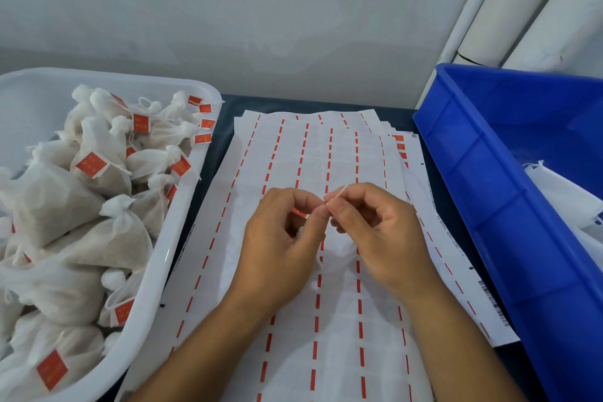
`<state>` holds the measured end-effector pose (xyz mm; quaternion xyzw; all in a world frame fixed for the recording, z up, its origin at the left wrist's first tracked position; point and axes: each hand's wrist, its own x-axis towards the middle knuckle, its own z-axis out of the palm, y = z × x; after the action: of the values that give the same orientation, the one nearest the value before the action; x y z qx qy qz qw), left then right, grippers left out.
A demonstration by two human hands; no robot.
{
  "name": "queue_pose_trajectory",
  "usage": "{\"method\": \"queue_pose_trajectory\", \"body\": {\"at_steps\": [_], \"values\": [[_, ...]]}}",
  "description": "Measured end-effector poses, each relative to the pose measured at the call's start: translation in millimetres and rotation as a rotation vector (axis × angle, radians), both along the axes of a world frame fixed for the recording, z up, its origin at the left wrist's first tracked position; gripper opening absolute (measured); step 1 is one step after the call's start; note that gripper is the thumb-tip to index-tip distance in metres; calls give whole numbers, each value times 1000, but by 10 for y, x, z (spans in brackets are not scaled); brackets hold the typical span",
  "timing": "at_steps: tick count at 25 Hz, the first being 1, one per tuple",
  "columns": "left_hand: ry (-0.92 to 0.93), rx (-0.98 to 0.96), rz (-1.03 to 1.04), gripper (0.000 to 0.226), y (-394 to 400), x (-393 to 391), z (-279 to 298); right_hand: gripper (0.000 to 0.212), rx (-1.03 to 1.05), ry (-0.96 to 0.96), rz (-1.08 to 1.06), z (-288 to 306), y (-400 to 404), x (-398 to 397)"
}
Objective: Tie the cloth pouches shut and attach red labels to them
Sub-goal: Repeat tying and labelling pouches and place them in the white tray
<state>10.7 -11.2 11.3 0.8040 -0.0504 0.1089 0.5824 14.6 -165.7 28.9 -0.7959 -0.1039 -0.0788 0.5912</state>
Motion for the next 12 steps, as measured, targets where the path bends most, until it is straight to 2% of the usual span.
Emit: {"method": "queue_pose_trajectory", "body": {"at_steps": [1, 3, 6, 9, 12], "values": [[22, -21, -28, 10, 4, -4, -9, 16, -13, -9, -7, -1, 1, -2], [29, -23, -82, 30, 11, -25, -12, 14, -26, -24, -34, -10, -8, 9], [-2, 59, -77, 55, 13, -25, -34, 14, -45, -38, -79, 9, -17, 25], [-17, 89, -19, 51, 14, -18, -50, 13, -43, -71, -95, 103, 46, 42], [-42, 43, 76, 55, 25, -10, -39, 9, 3, -128, -48, 337, 213, 98]]}}
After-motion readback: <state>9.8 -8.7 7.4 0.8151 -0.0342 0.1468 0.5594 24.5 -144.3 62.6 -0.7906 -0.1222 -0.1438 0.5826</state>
